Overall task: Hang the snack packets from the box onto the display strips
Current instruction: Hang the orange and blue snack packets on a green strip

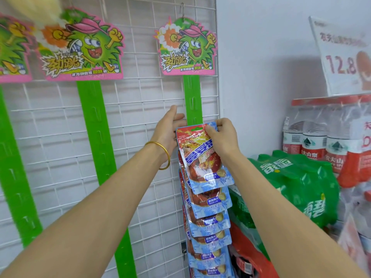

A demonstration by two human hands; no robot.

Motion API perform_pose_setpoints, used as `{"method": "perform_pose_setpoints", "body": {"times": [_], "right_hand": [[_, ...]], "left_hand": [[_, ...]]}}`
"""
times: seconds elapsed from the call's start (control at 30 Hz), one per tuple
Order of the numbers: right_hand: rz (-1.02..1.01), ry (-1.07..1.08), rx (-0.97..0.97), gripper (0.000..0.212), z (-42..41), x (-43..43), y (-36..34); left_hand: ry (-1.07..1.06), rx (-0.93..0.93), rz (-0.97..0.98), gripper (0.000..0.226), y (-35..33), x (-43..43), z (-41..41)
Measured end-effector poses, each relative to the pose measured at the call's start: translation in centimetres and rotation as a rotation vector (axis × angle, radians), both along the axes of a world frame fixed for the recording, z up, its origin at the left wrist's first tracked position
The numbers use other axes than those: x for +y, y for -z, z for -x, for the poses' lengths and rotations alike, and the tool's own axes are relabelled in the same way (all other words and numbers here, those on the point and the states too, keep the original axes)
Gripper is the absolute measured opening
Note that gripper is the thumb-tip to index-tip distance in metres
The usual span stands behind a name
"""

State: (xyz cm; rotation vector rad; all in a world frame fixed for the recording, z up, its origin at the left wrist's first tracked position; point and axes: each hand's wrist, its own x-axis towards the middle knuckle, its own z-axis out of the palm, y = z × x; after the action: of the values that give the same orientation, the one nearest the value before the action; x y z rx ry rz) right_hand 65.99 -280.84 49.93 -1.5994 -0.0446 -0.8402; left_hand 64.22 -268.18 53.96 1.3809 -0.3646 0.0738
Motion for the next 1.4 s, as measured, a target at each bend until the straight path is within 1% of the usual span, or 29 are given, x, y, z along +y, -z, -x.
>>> {"method": "perform_pose_setpoints", "body": {"times": [0.13, 0.2, 0.33, 0.4, 0.5, 0.7, 0.83, 0.9, 0.97, 1.13, 1.27, 1.37, 1.4], "right_hand": [[-0.041, -0.023, -0.066, 0.017, 0.5, 0.1, -1.0], [-0.029, 0.001, -0.088, 0.019, 0.7, 0.2, -2.1], [0.0, 0.029, -0.046, 0.02, 0.5, 0.5, -3.0], [0.01, 0.036, -0.015, 0.021, 0.4, 0.5, -2.9], [0.011, 0.033, 0.018, 0.02, 0.4, 0.4, -2.4], [0.026, 0.023, 0.021, 0.02, 0.4, 0.3, -1.6], [0.007, 0.042, -0.057, 0.009, 0.7, 0.4, -2.1], [0.066, 0.093, -0.077, 0.008, 0.8, 0.3, -2.8], [0.124, 0.14, -0.064, 0.009, 0.8, 0.3, -3.1], [0.17, 0.157, -0.02, 0.01, 0.8, 0.2, -2.7], [0.164, 0.137, 0.018, 0.012, 0.7, 0.0, -2.2], [0.157, 0.122, 0.035, 0.022, 0.6, 0.0, -1.8], [0.149, 0.119, 0.029, 0.02, 0.6, 0.0, -1.8]], "left_hand": [[0.015, 0.022, 0.013, 0.048, -0.2, -0.1, 0.1], [0.052, 0.031, 0.018, 0.05, -0.2, -0.2, 0.0], [0.096, 0.047, 0.062, 0.055, -0.2, -0.4, -0.2], [0.065, 0.07, 0.109, 0.053, -0.5, -0.3, 0.0], [0.017, 0.078, 0.094, 0.057, -0.6, -0.2, 0.3], [0.042, 0.08, 0.13, 0.06, -0.6, 0.0, 0.6], [0.05, 0.086, 0.103, 0.056, -0.6, 0.0, 0.7], [0.046, 0.095, 0.095, 0.054, -0.6, -0.1, 0.6], [0.035, 0.095, 0.09, 0.056, -0.6, -0.1, 0.5], [0.032, 0.082, 0.073, 0.059, -0.5, 0.0, 0.2], [0.071, 0.086, 0.11, 0.061, -0.6, 0.0, 0.5], [0.102, 0.088, 0.148, 0.061, -0.6, -0.1, 0.7], [0.104, 0.086, 0.146, 0.062, -0.6, -0.1, 0.7]]}}
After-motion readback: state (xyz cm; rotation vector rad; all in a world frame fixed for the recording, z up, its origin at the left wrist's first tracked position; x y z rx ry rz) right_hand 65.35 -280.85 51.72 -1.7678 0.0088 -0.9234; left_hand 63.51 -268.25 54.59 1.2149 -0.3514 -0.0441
